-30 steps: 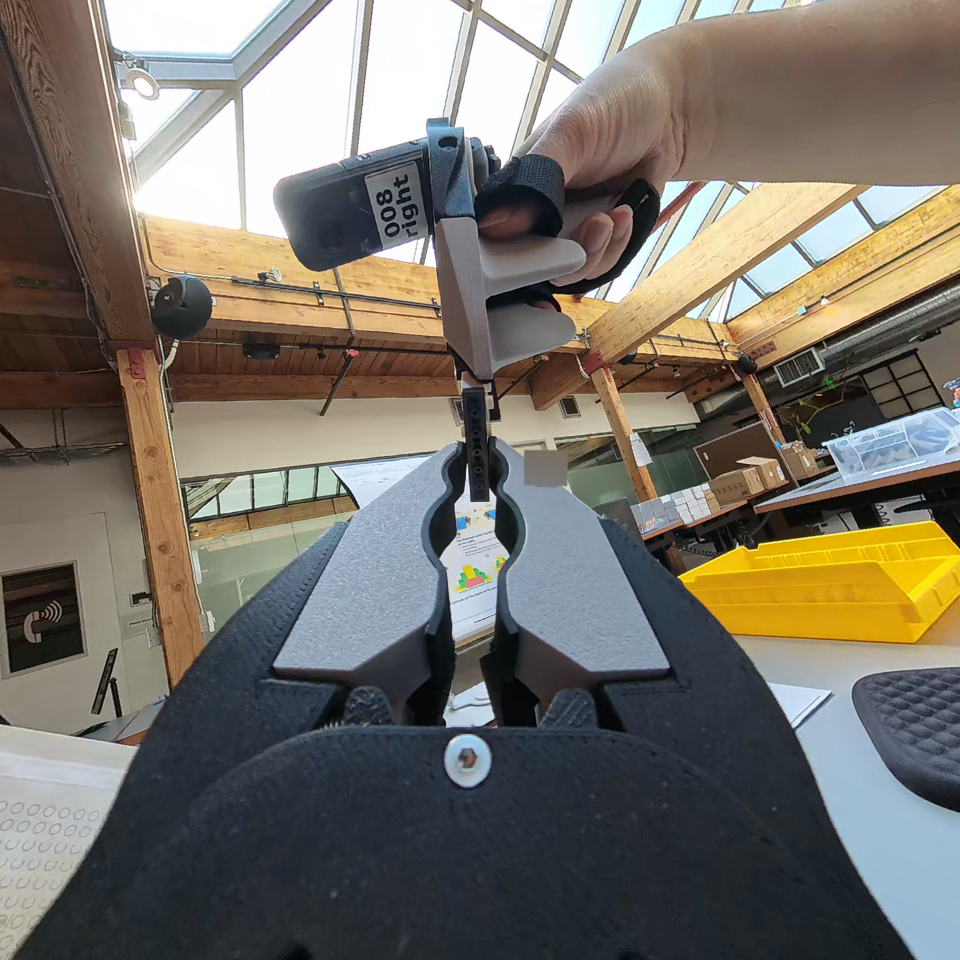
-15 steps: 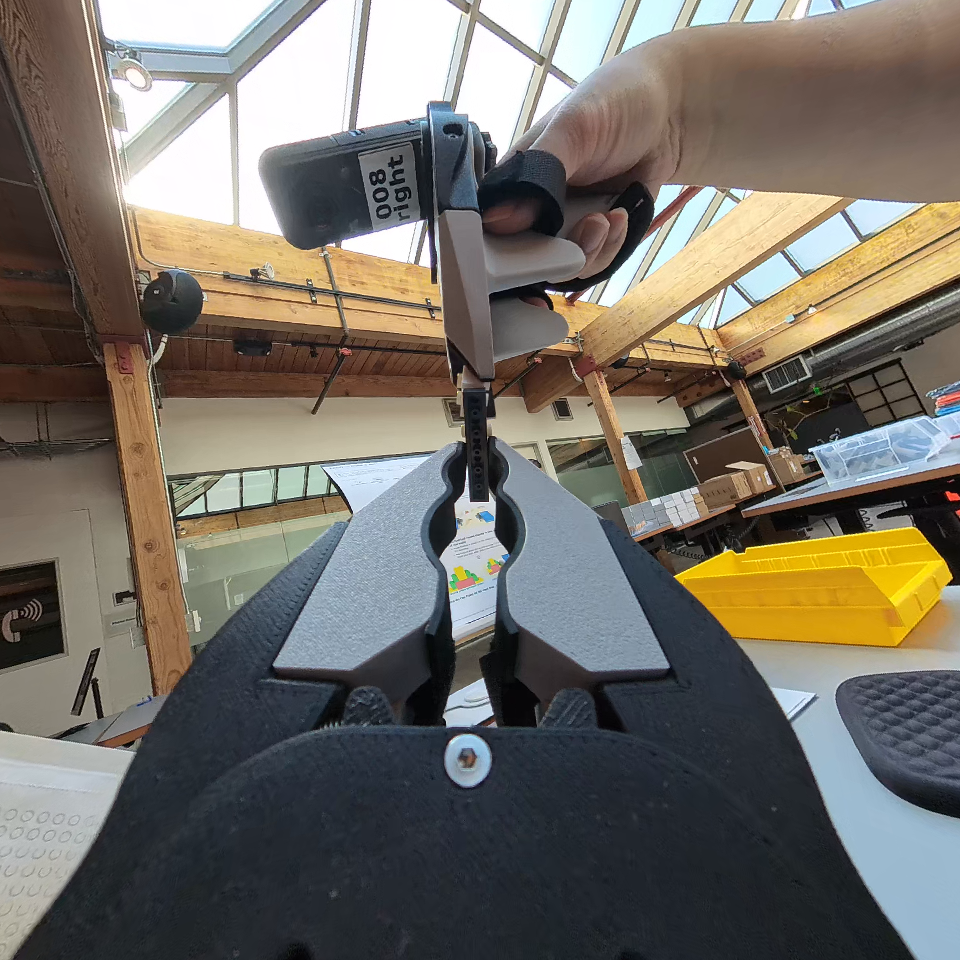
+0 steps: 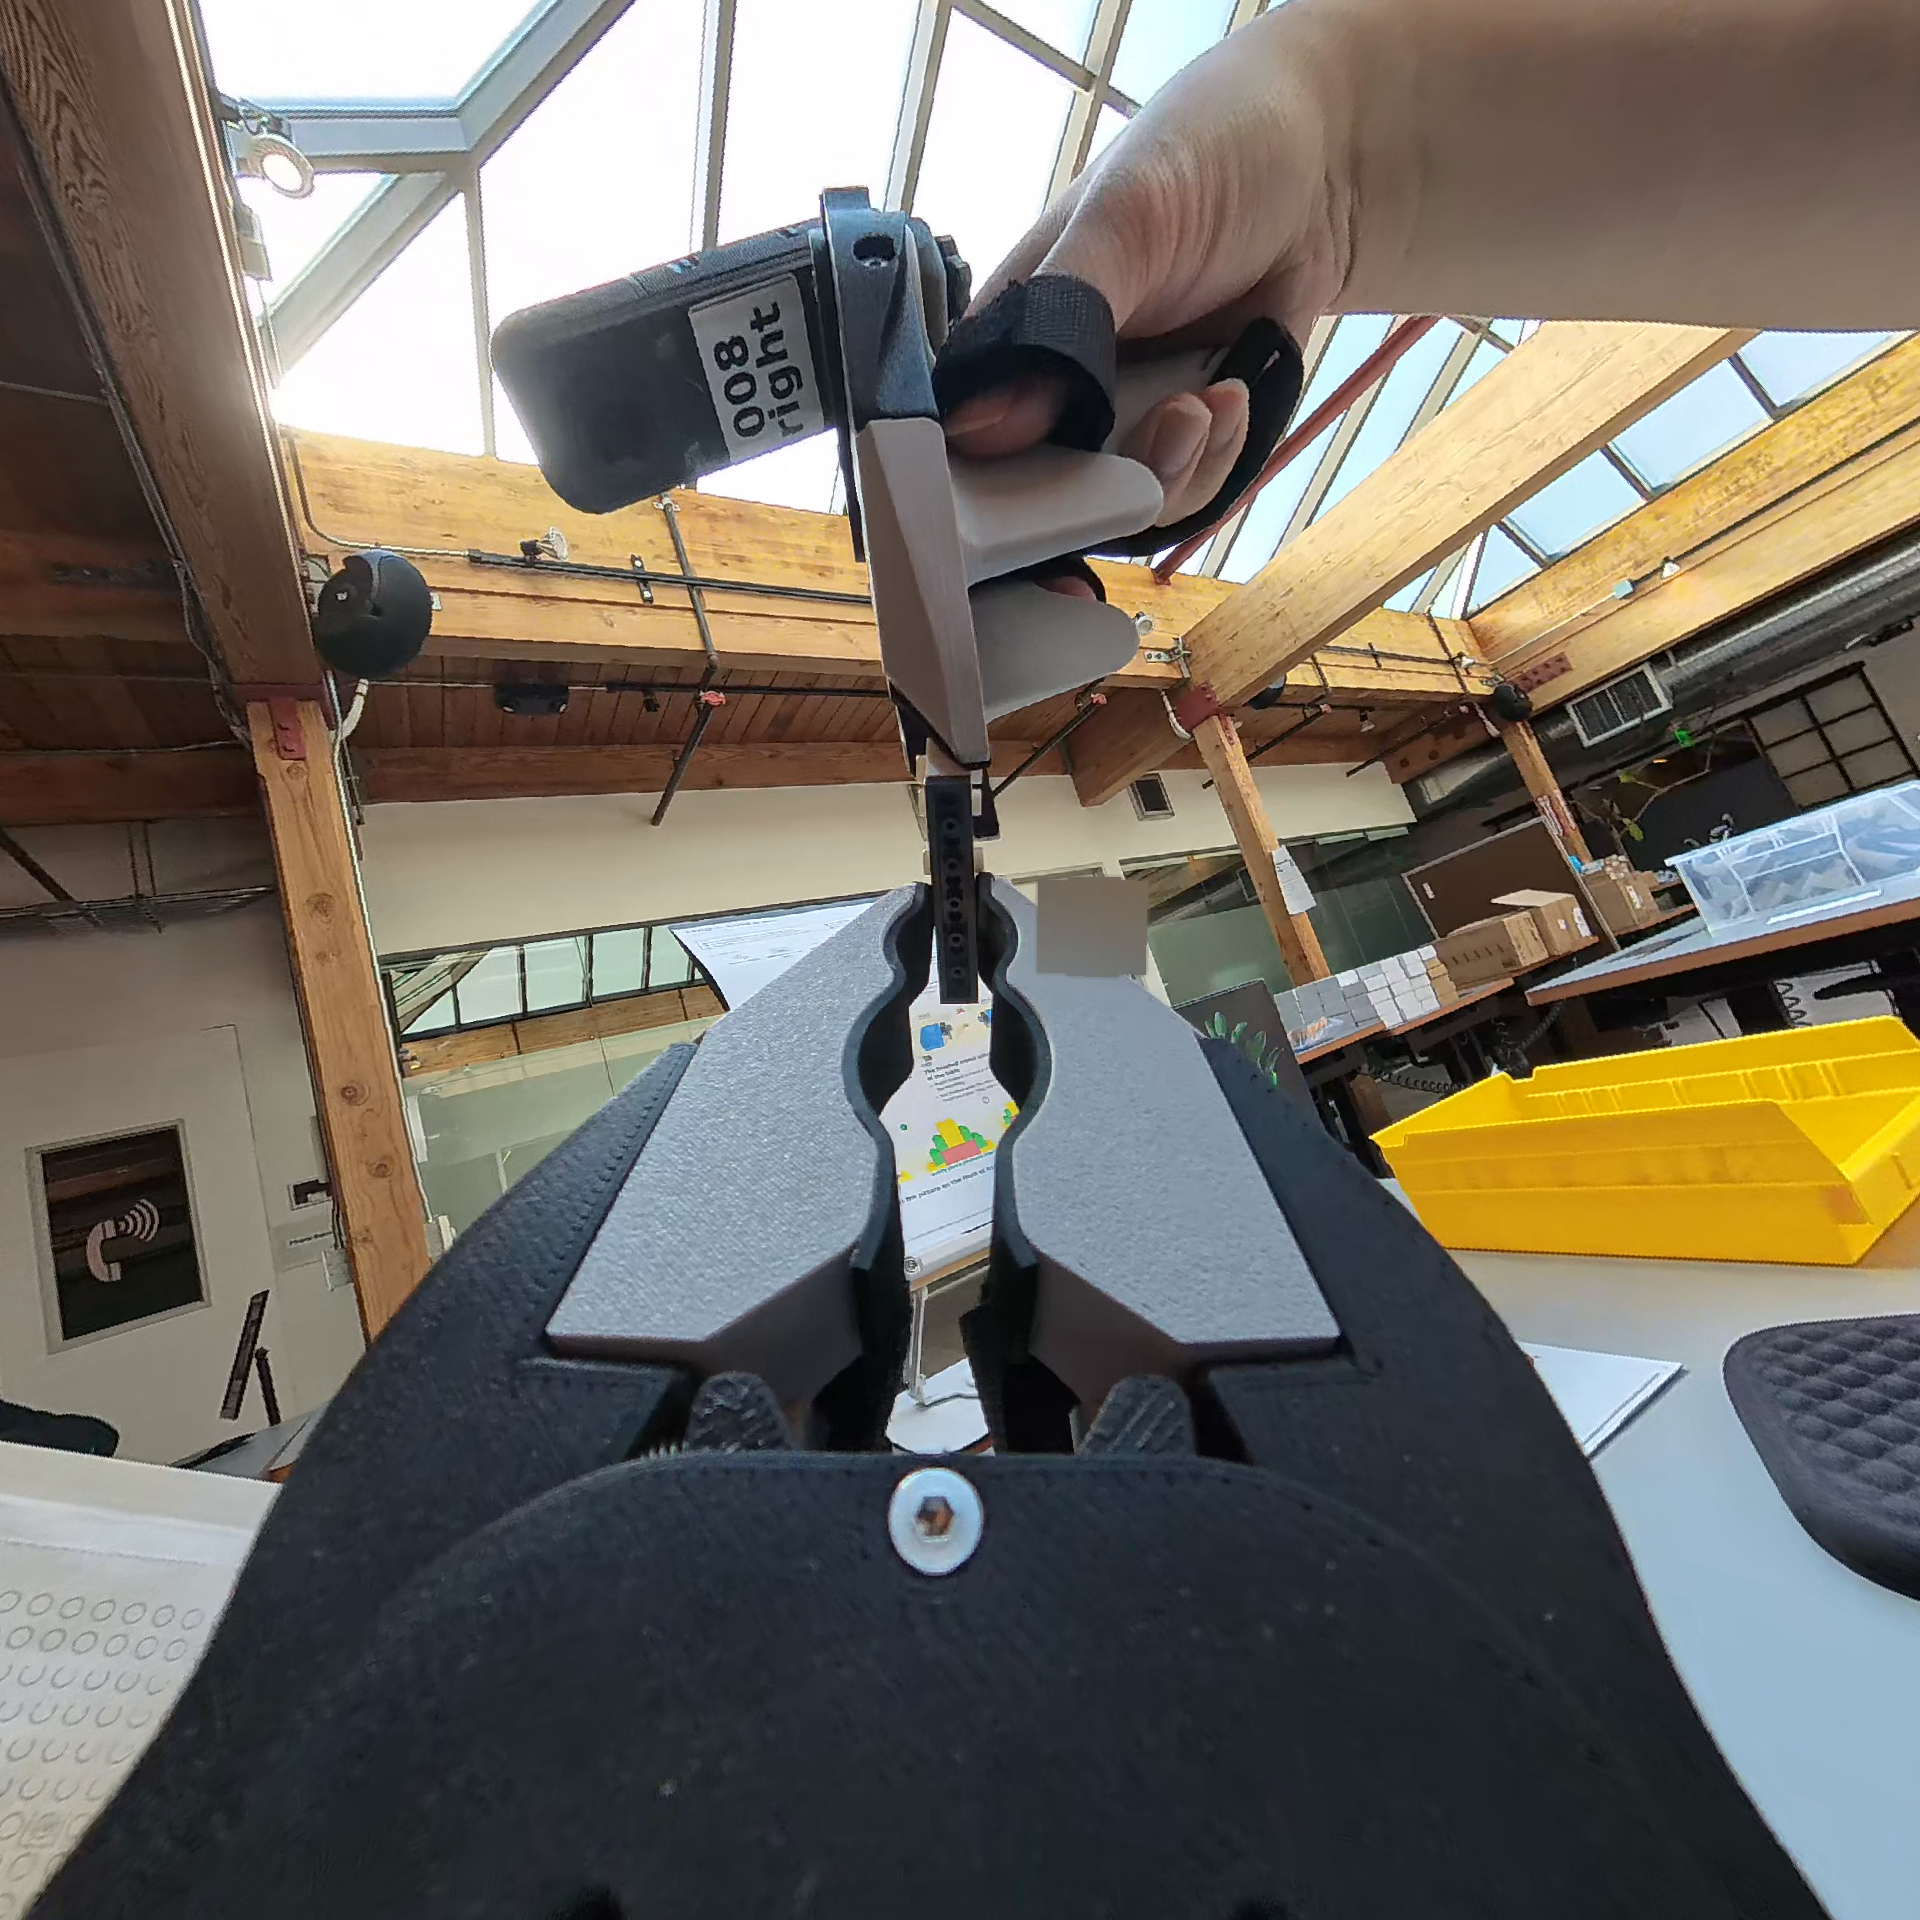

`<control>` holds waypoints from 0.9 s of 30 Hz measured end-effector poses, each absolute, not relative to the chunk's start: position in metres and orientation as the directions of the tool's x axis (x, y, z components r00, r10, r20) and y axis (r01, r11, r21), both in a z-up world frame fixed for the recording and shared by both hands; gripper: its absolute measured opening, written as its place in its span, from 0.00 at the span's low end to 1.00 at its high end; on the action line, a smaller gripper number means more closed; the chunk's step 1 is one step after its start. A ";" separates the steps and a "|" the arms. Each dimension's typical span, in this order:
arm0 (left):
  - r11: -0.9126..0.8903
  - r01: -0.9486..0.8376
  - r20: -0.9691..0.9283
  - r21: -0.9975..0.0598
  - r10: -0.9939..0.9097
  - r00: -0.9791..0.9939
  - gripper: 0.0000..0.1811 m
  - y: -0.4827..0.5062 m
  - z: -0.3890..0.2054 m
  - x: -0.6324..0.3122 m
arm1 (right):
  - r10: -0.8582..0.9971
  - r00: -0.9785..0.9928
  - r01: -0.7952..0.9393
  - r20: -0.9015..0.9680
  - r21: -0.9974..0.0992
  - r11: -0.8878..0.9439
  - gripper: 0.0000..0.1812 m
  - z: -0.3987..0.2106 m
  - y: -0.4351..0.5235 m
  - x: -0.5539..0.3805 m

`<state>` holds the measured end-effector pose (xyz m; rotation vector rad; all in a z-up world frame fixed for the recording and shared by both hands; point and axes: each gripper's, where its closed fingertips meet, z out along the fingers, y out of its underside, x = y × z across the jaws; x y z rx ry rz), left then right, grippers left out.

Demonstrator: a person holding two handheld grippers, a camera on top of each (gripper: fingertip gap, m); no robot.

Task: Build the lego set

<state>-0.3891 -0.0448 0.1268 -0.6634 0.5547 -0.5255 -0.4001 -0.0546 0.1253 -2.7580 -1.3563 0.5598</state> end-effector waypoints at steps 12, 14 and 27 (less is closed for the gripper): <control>0.672 0.267 -0.309 -0.691 -0.609 0.731 0.03 -0.046 0.127 -0.389 | 0.775 0.556 0.771 -0.301 -0.163 -0.616 0.09 0.125 -0.055 -0.399; 0.673 0.266 -0.312 -0.690 -0.608 0.730 0.03 -0.046 0.127 -0.388 | 0.776 0.555 0.773 -0.300 -0.158 -0.614 0.09 0.125 -0.056 -0.398; 0.669 0.271 -0.308 -0.692 -0.613 0.727 0.03 -0.047 0.127 -0.389 | 0.784 0.546 0.781 -0.294 -0.162 -0.604 0.10 0.124 -0.057 -0.394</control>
